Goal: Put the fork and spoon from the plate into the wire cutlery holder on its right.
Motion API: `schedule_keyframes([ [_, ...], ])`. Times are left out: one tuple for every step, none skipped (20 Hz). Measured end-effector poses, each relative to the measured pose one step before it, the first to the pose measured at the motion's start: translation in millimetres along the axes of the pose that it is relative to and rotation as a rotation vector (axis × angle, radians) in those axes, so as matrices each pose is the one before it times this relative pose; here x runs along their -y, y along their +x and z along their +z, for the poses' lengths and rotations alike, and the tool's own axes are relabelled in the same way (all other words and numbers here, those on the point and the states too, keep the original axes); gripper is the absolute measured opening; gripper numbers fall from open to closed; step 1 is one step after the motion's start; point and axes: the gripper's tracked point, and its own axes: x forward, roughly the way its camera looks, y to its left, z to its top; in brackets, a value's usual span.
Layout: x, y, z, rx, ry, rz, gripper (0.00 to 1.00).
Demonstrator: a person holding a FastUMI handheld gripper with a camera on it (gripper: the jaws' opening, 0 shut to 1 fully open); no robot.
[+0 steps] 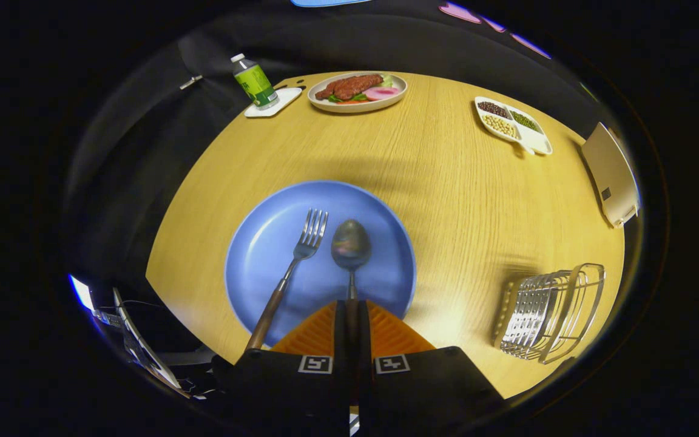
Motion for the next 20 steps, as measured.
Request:
schedule_keyframes([
  [4.6, -8.16, 0.63, 0.01314, -0.00254, 0.00493, 0.11],
  [3.2, -7.25, 0.29, 0.00876, 0.00648, 0.0081, 0.11],
  [2.92, -6.73, -2.12, 0.00479, 0.01177, 0.00969, 0.11],
  [4.22, -1.7, 3.21, 0.01491, 0.02193, 0.00371, 0.11],
  [4.95, -0.91, -5.4, -0.00794, 0.00775, -0.00395, 0.07],
  [3.73, 1.52, -3.1, -0.00686, 0.00129, 0.00058, 0.07],
  [-1.91, 0.98, -2.2, -0.00327, 0.0018, 0.01064, 0.07],
  [-3.15, -0.31, -0.65, -0.00145, -0.00374, 0.01602, 0.07],
  [-1.4, -2.4, -0.12, 0.00904, -0.00481, 0.00805, 0.07],
  [-2.57, -2.78, 0.64, 0.00552, -0.00864, 0.01187, 0.07],
  [-2.75, -3.02, -0.97, 0.00458, -0.00478, 0.00783, 0.07],
  [-1.84, -1.34, 0.52, 0.00256, -0.0006, 0.0066, 0.07],
  [-0.27, -2.58, 0.1, 0.00035, 0.00573, 0.00658, 0.07],
  [-0.23, -3.51, 2.06, 0.00372, 0.00901, 0.00531, 0.07],
  [-0.29, -4.18, 3.4, 0.00304, 0.0059, 0.00532, 0.07],
  [-0.04, -6.92, 5.0, 0.00805, 0.00509, 0.00704, 0.07],
  [-0.06, -8.23, 4.97, 0.00668, 0.00298, 0.00666, 0.07],
  [1.01, -10.01, 6.62, 0.00823, 0.0028, 0.00508, 0.07],
  [1.88, -10.27, 6.27, 0.00733, -0.0027, 0.0031, 0.07],
  [4.26, -10.3, 6.51, 0.0071, -0.00383, -0.00174, 0.07],
])
